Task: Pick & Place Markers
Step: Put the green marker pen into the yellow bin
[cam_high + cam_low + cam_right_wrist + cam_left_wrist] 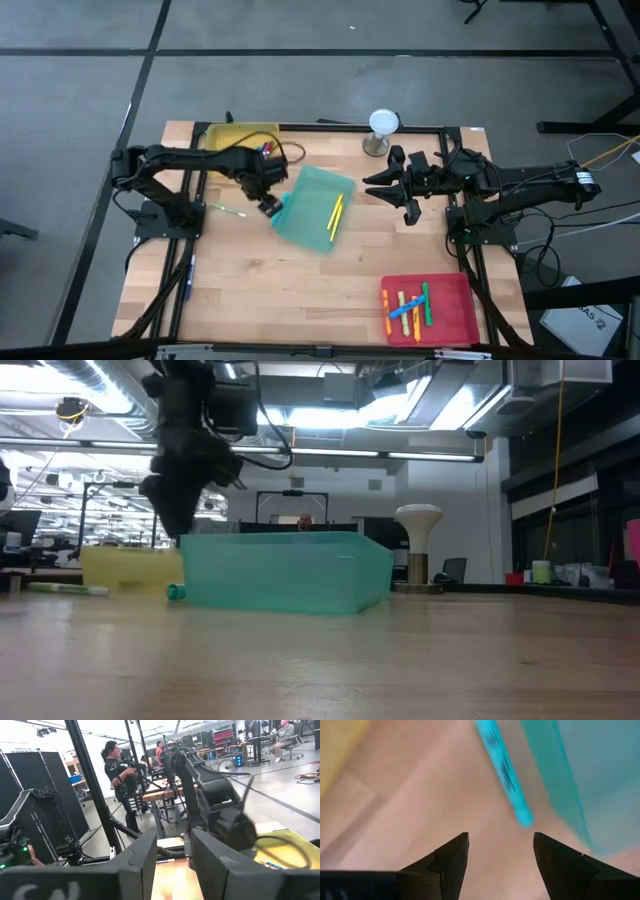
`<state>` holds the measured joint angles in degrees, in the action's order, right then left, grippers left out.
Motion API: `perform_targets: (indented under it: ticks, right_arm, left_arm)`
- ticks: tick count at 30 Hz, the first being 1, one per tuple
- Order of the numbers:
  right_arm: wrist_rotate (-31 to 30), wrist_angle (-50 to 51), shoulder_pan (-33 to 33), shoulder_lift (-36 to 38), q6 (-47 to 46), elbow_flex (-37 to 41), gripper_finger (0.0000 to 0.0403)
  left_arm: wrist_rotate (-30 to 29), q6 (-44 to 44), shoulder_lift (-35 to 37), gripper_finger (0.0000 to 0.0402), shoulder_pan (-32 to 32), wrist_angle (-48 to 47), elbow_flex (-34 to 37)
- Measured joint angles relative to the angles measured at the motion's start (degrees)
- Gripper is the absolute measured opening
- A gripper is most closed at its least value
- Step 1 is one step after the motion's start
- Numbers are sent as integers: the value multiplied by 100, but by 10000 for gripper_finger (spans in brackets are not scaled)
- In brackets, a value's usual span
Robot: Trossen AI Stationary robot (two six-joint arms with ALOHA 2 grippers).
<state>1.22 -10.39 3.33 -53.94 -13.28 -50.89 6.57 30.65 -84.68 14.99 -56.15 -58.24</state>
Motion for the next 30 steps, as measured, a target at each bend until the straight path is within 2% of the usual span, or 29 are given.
perform_targets:
  ticks: [7, 22, 27, 30]
  right_arm:
    - [50, -2, 2, 0, 16, 0, 116]
    - [42, -2, 1, 1, 20, 0, 116]
    - [41, 0, 0, 1, 20, 0, 116]
    - [43, -2, 0, 1, 8, 0, 116]
  left_arm:
    - [-329, -456, 0, 216, -907, -971, 0]
    - [-857, 345, 0, 216, -2557, -1329, 0]
    - [-889, 359, 0, 216, -3079, -1449, 0]
    - [-1098, 263, 23, 216, -3435, -1433, 15]
